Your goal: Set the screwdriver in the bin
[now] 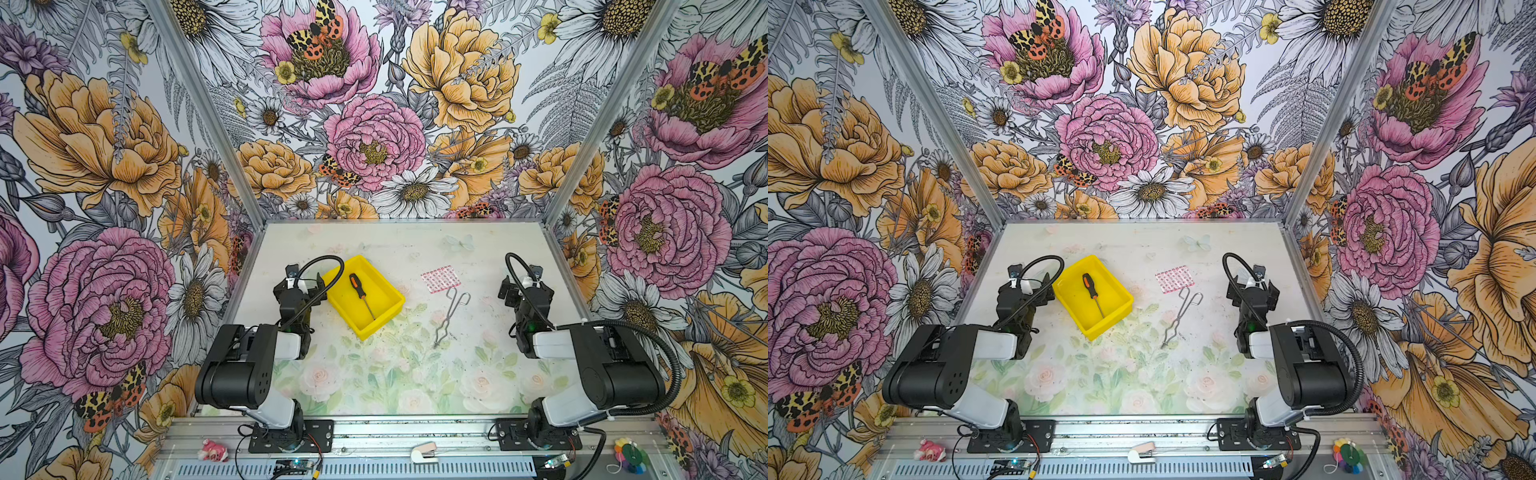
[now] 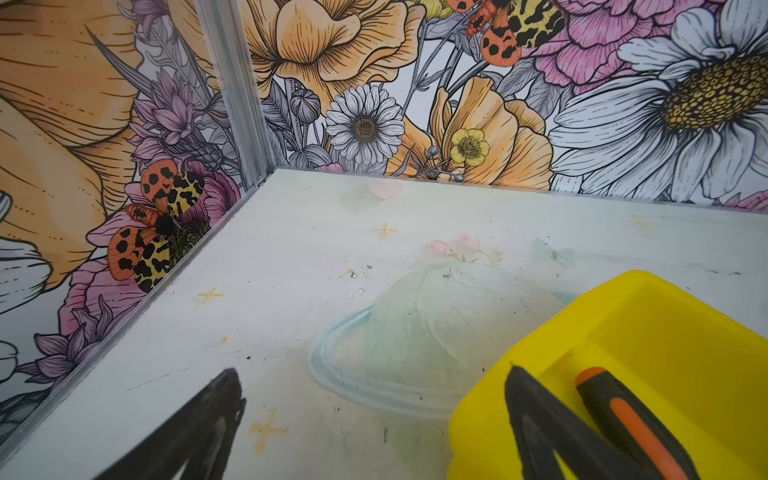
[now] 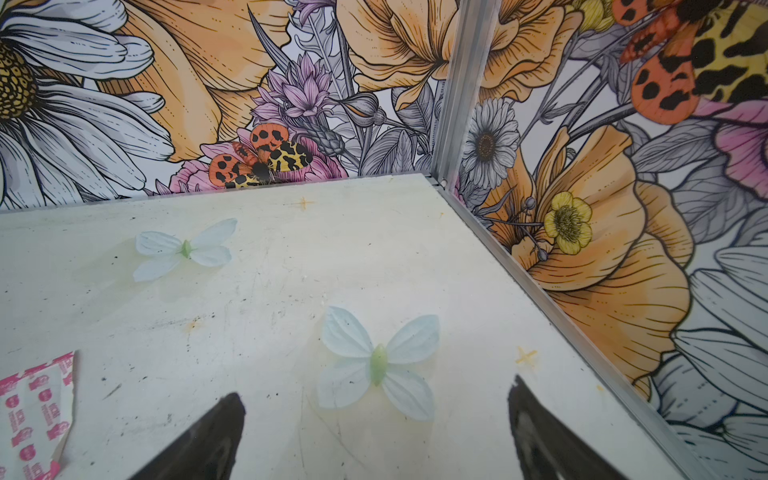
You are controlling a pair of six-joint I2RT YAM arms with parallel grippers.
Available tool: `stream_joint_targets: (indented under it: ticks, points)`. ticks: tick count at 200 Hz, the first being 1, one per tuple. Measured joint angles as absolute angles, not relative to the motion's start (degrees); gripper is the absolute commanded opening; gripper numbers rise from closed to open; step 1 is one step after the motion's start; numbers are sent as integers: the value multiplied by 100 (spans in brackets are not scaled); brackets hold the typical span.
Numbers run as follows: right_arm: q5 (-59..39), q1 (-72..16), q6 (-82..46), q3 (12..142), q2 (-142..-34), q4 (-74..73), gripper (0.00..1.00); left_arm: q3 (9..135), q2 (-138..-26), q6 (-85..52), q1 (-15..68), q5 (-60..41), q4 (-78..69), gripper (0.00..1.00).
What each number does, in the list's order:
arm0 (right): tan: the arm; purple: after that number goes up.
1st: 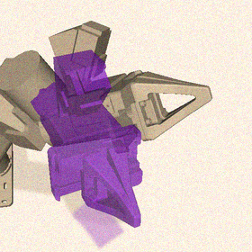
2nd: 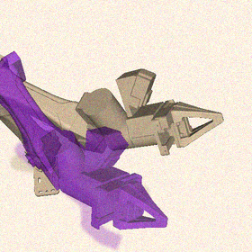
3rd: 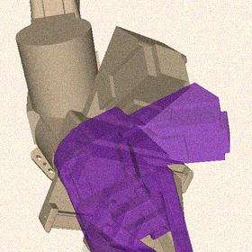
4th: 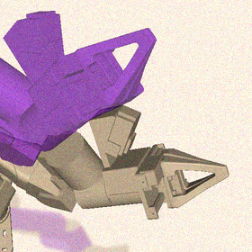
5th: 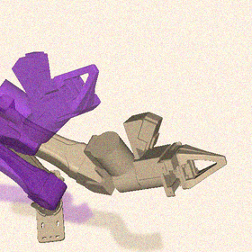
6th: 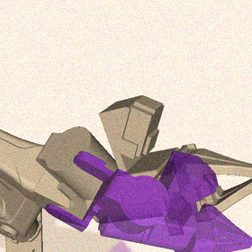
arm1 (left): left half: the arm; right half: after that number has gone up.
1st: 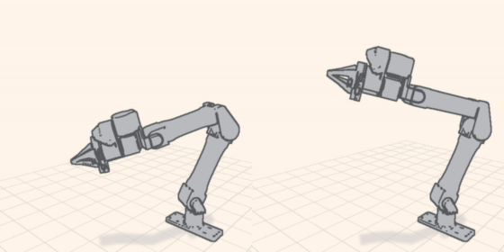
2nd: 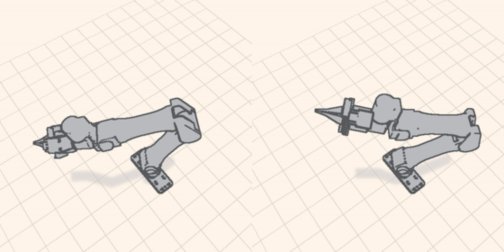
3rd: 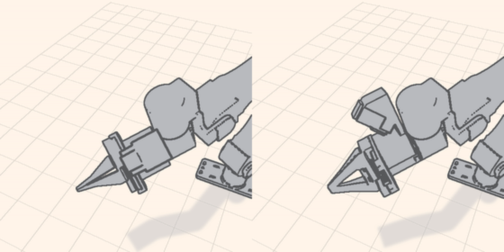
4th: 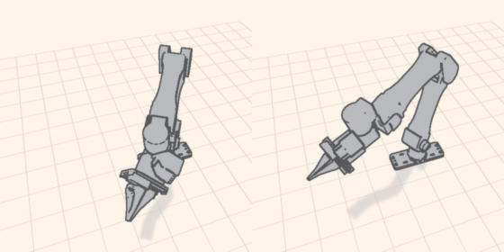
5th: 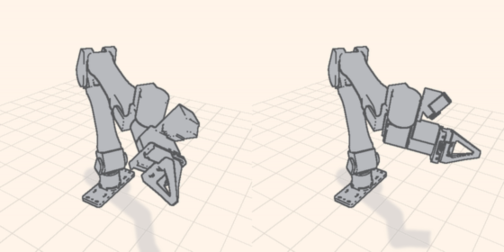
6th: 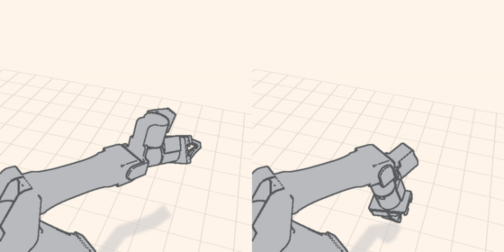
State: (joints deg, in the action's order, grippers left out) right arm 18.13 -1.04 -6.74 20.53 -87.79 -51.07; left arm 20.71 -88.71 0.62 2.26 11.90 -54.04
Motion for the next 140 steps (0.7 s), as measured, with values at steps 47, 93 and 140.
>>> stream_joint_targets:
  ticks: [47, 93, 140]
  points:
    - [1813, -104, -674, 2053, -8779, -5107, 99, 2071, -8871, 62, 215, 1181, -5402, 99]
    - [1813, -104, -674, 2053, -8779, -5107, 100, 2071, -8871, 56, 45, 934, -5358, 99]
    - [1813, -104, -674, 2053, -8779, -5107, 100, 2071, -8871, 54, 45, 845, -5328, 99]
